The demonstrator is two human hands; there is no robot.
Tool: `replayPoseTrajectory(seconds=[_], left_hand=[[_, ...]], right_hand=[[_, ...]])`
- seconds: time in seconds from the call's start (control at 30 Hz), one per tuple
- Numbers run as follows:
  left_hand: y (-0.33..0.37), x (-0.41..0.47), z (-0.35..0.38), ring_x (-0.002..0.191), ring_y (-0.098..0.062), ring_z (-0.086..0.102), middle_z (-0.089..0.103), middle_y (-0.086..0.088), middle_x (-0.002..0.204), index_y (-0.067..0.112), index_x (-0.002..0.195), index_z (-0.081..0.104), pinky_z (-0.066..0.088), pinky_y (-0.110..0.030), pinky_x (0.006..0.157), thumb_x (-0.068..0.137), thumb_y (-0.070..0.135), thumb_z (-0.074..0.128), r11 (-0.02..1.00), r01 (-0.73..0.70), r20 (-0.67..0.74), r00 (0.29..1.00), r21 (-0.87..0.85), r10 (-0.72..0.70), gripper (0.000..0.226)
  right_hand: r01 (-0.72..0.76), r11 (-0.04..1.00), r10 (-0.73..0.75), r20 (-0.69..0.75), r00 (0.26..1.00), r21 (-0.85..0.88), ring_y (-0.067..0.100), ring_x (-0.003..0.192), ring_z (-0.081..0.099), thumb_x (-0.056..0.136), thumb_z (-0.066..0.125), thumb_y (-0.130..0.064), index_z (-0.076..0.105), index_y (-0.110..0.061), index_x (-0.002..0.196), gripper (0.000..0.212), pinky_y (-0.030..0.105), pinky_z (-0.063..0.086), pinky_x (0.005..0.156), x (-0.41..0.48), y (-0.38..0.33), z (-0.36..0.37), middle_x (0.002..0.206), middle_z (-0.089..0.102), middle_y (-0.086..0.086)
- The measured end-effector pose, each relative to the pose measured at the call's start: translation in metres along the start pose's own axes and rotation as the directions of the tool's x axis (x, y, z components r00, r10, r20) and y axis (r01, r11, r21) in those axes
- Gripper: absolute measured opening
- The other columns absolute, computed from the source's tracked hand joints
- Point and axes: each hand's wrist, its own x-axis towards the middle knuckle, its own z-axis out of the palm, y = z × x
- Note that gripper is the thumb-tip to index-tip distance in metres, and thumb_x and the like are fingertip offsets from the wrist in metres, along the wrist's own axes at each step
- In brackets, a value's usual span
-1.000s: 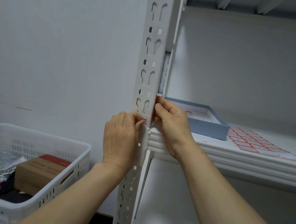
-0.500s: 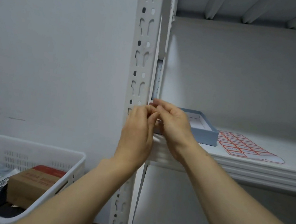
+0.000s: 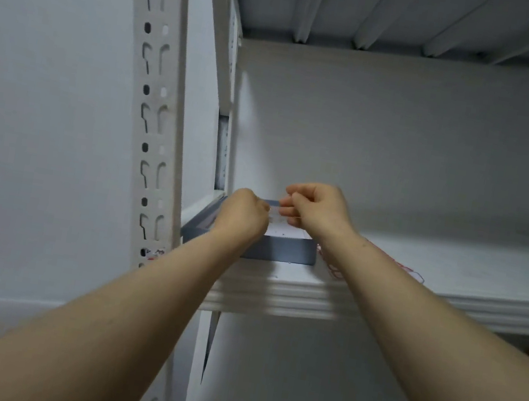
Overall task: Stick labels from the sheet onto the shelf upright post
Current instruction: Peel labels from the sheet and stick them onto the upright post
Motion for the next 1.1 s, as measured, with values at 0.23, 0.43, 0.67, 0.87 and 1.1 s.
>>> replayPoseTrajectory(seconds=[0.23, 0.43, 0.67, 0.87, 1.1], left_hand=[[0.007, 0.017, 0.003, 0.053, -0.020, 0.034, 0.035, -0.002, 0.054, 0.011, 0.054, 0.037, 0.029, -0.028, 0.050, 0.085, 0.023, 0.057, 0.959, -0.038, -0.003, 0.999, 0.280, 0.041, 0.039], [0.002, 0.028, -0.001, 0.077, -0.028, 0.053, 0.058, -0.007, 0.076, 0.006, 0.075, 0.060, 0.038, -0.030, 0.063, 0.096, 0.034, 0.045, 0.910, -0.061, 0.060, 0.997, 0.409, 0.040, 0.038], [-0.004, 0.034, -0.010, 0.084, -0.029, 0.061, 0.067, -0.007, 0.089, 0.008, 0.089, 0.070, 0.049, -0.032, 0.073, 0.087, 0.016, 0.065, 0.933, -0.064, -0.003, 0.998, 0.354, 0.070, 0.010], [-0.003, 0.026, -0.010, 0.103, -0.028, 0.062, 0.067, -0.010, 0.112, 0.012, 0.119, 0.062, 0.050, -0.037, 0.089, 0.090, 0.006, 0.056, 0.914, -0.089, -0.019, 0.994, 0.395, 0.105, 0.030], [0.002, -0.011, -0.012, 0.123, -0.025, 0.047, 0.063, -0.007, 0.122, 0.015, 0.116, 0.066, 0.040, -0.039, 0.099, 0.096, 0.033, 0.045, 0.827, -0.308, -0.043, 0.928, 0.471, 0.370, 0.034]], right_hand=[[0.093, 0.946, -0.089, 0.026, 0.996, -0.310, 0.014, 0.081, 0.059, 0.077, 0.069, 0.005, 0.068, -0.003, 0.105, 0.030, 0.026, 0.049, 0.081, 0.015, 0.004, -0.007, 0.083, 0.062, 0.004], [0.118, 0.888, -0.077, 0.111, 0.991, -0.445, 0.007, 0.072, 0.055, 0.079, 0.063, 0.010, 0.072, -0.011, 0.103, 0.033, 0.019, 0.045, 0.072, 0.020, -0.001, -0.008, 0.073, 0.060, -0.008], [0.100, 0.917, -0.094, 0.034, 0.995, -0.387, 0.020, 0.064, 0.067, 0.077, 0.072, -0.010, 0.073, -0.016, 0.070, 0.010, 0.041, 0.058, 0.078, 0.023, 0.000, -0.007, 0.069, 0.072, 0.009], [0.088, 0.844, -0.066, 0.060, 0.996, -0.529, 0.016, 0.090, 0.067, 0.078, 0.073, -0.012, 0.076, -0.022, 0.084, 0.012, 0.035, 0.052, 0.090, 0.019, -0.005, -0.007, 0.084, 0.073, -0.002], [0.157, 0.670, -0.113, 0.110, 0.988, -0.725, 0.026, 0.104, 0.056, 0.081, 0.064, -0.014, 0.063, -0.016, 0.095, 0.014, 0.030, 0.046, 0.080, 0.004, -0.009, -0.003, 0.110, 0.060, 0.011]])
